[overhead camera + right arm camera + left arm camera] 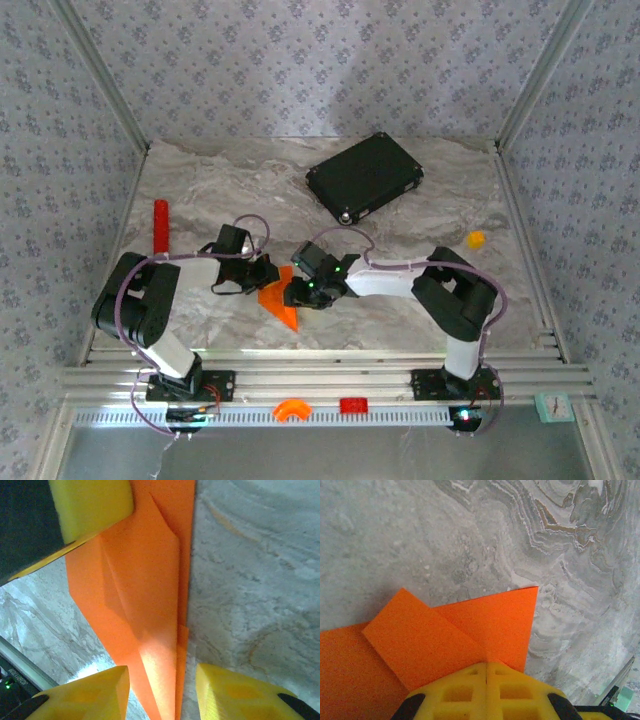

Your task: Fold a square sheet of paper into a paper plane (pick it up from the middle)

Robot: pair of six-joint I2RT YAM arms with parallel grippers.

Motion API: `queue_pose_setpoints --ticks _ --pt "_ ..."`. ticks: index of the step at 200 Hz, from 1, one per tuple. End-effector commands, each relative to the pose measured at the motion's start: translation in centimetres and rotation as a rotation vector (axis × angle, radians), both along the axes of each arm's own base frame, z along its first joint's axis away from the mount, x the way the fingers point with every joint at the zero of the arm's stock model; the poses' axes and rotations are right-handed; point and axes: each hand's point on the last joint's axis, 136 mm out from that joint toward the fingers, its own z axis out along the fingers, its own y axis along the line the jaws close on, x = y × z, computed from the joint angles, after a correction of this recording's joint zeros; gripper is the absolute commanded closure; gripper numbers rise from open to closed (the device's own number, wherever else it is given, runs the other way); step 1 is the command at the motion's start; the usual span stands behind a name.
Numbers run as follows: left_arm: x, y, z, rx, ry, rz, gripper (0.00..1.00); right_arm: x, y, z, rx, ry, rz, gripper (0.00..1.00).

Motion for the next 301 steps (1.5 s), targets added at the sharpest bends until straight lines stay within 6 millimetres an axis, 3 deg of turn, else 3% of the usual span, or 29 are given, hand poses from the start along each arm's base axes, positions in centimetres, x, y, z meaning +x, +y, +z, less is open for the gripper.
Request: queue_pose_setpoints --ticks 1,34,63,133,175,242,273,301 --pt "-0.1 -0.2 0.2 0.0 0.008 -0.004 1.0 0.0 -0.4 -0.7 -0.02 0.001 -0.006 0.58" --pt "-0.1 -0.2 0.2 -0.001 0.008 -0.001 1.0 -0.6 1.0 -1.6 0.007 0.043 0.024 0.6" --pt "0.0 -0.2 0.3 -0.002 0.006 -0.001 1.0 -0.6 1.9 -1.1 0.047 0.04 0.033 0.63" --pt "0.1 -0.2 0.4 -0.006 0.003 0.001 1.0 -0.3 2.7 -1.2 0.102 0.043 0.001 0.71" --pt "0.0 -0.3 0.5 -0.007 0.002 -0.001 1.0 -0.3 2.5 -1.9 0.104 0.049 -0.027 0.69" --pt "0.2 -0.5 1.2 -0.023 -0.009 0.001 1.0 0.2 2.5 -1.0 0.19 0.046 -0.066 0.85" --pt "0.5 -0.6 1.7 -0.025 -0.019 0.0 1.0 0.5 3.2 0.0 0.254 0.046 -0.073 0.85" --pt "0.2 -0.5 1.3 -0.024 -0.009 0.005 1.0 0.8 3.0 -0.6 0.244 0.059 -0.105 0.75"
